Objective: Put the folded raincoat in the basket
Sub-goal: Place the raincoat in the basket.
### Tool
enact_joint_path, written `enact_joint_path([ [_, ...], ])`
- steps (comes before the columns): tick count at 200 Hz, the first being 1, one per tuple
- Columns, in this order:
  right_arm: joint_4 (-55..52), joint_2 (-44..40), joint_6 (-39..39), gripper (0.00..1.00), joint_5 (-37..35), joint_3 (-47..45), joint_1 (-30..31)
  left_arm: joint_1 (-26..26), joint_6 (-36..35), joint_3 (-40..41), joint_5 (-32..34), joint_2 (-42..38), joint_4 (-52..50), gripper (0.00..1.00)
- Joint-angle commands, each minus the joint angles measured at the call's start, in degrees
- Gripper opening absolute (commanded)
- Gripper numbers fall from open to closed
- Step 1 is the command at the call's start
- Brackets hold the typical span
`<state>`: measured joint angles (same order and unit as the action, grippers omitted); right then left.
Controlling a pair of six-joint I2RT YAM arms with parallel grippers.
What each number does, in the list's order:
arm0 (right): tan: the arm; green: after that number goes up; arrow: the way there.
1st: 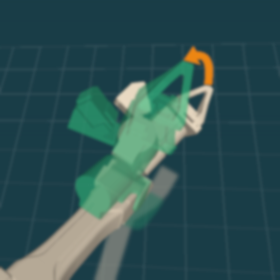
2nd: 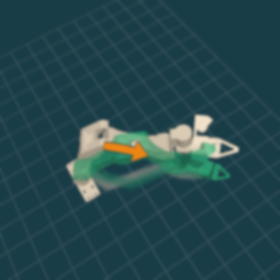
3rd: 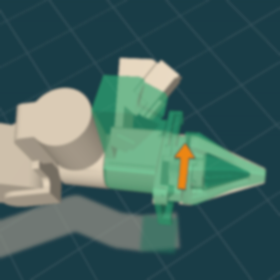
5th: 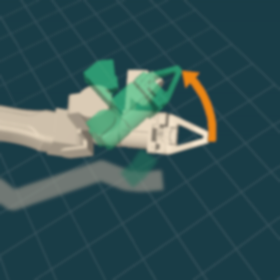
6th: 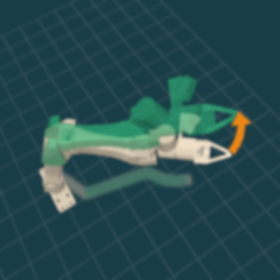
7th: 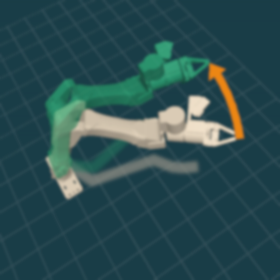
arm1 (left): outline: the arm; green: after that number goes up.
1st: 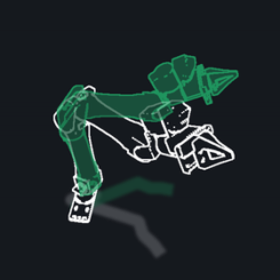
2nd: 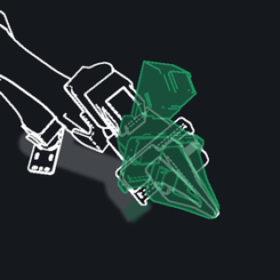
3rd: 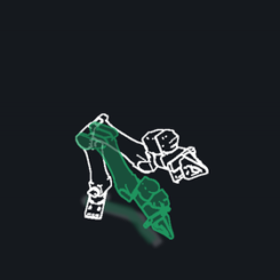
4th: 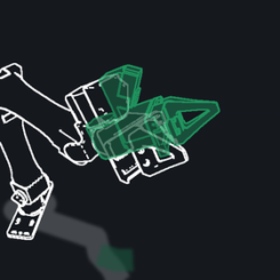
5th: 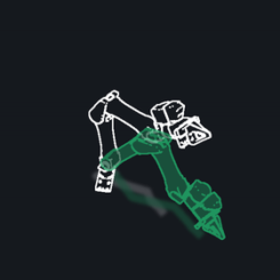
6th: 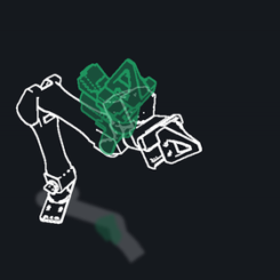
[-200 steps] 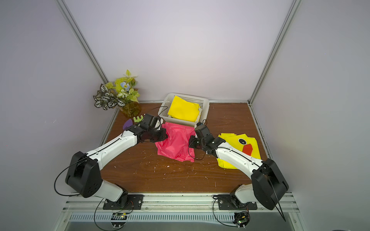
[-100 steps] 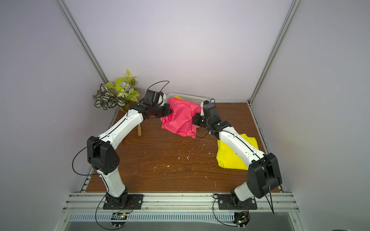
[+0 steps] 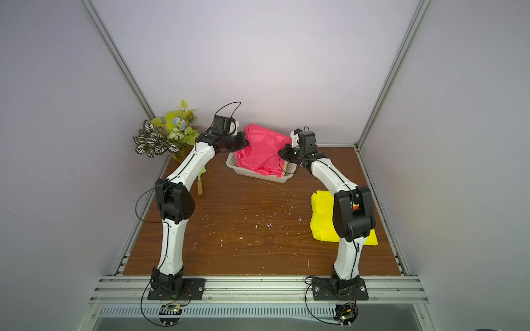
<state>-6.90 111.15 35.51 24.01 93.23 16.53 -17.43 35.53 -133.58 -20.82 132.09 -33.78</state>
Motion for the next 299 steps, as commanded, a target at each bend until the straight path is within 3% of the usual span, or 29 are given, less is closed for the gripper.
enact_joint_path([
  [1,-0.4,2.36,-4.3,0.0,6.4,5.29,-1.27,0.82,0.04,-6.49,-0.35,4.44,1.19,0.0],
  [78,-4.87,16.39,-5.28,0.0,13.25,16.41,-4.73,1.08,1.65,-5.91,1.13,9.77,6.42,0.09],
  [96,-4.52,16.0,-4.68,0.0,13.53,14.23,-4.75,1.08,1.23,-4.37,0.92,9.41,6.37,0.13],
  [146,-0.28,13.04,-3.43,0.0,13.03,5.13,-4.75,0.93,0.52,1.99,-0.62,7.77,6.28,0.13],
  [177,-0.79,12.59,-4.77,0.33,13.77,4.9,-4.75,0.78,-0.87,3.94,1.03,5.9,5.56,0.14],
  [187,-0.86,11.55,-5.21,0.4,13.68,5.44,-4.81,0.82,-1.69,3.81,2.55,4.61,5.24,0.22],
  [193,-0.99,10.78,-5.55,0.44,13.18,5.9,-4.78,0.9,-2.05,3.81,3.38,3.76,5.22,0.34],
  [200,-1.21,9.77,-5.94,0.48,12.24,6.39,-4.84,0.91,-2.38,3.77,4.1,2.84,5.22,0.57],
  [205,-1.51,9.16,-6.37,0.5,11.43,6.87,-4.85,0.91,-2.52,3.69,4.56,2.24,5.22,0.68],
  [224,-3.52,6.92,-8.04,0.56,7.73,9.08,-4.77,0.87,-3.38,3.19,3.9,0.69,5.26,0.9],
  [247,-3.12,4.25,-6.97,0.59,4.0,9.2,-4.74,0.8,-4.02,3.28,2.21,-0.34,5.41,0.94],
  [269,1.19,2.83,-1.33,0.59,5.97,8.31,-4.39,0.05,-5.23,1.01,-2.32,0.43,5.46,0.95],
  [299,7.79,3.62,2.96,0.6,4.22,4.16,-1.81,-2.57,-4.76,1.25,-0.65,0.79,5.44,0.94],
])
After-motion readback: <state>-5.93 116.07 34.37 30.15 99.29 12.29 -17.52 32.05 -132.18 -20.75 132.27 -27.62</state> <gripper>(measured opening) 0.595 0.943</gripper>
